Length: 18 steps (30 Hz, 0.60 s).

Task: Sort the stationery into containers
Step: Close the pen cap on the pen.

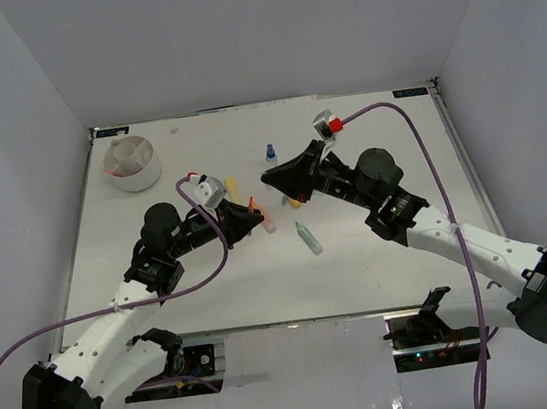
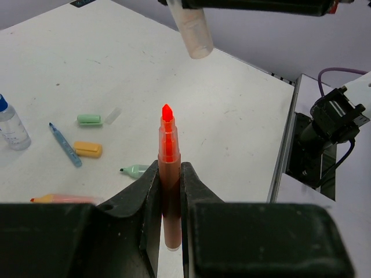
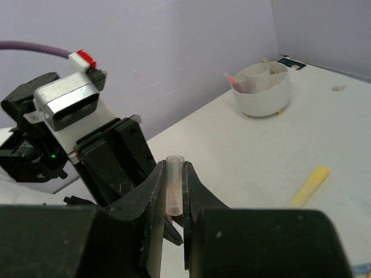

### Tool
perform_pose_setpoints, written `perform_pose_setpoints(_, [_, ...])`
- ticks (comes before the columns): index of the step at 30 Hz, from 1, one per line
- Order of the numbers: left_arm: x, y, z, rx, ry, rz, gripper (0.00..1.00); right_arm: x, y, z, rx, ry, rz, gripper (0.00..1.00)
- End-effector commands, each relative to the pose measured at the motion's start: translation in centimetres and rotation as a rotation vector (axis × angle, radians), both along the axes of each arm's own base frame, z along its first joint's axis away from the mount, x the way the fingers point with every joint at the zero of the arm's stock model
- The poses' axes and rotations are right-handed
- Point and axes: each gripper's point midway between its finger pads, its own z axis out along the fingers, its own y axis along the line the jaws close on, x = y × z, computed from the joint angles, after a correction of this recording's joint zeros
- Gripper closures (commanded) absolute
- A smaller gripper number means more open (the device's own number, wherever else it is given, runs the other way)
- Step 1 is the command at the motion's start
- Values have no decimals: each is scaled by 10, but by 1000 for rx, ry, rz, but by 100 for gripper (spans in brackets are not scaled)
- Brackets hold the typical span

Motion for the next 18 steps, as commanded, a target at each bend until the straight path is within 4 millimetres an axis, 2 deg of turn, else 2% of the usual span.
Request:
perform_pose_setpoints(1, [3, 2, 20, -13, -56, 14, 100, 14, -16, 10, -28, 128, -129, 92])
perform_pose_setpoints(3, [2, 2, 20, -14, -60, 13, 100, 12, -20, 12, -23, 159, -141, 92])
perform_pose_setpoints(9, [2, 2, 19, -10, -53, 8, 100, 26, -28, 13, -35, 281, -239, 92])
perform_pose_setpoints(16, [0, 2, 20, -9, -63, -4, 100, 28, -28, 9, -36, 308, -251, 92])
perform_pose_setpoints(18, [-4, -1, 21, -12, -63, -30, 100, 22, -22, 17, -7, 260, -198, 92])
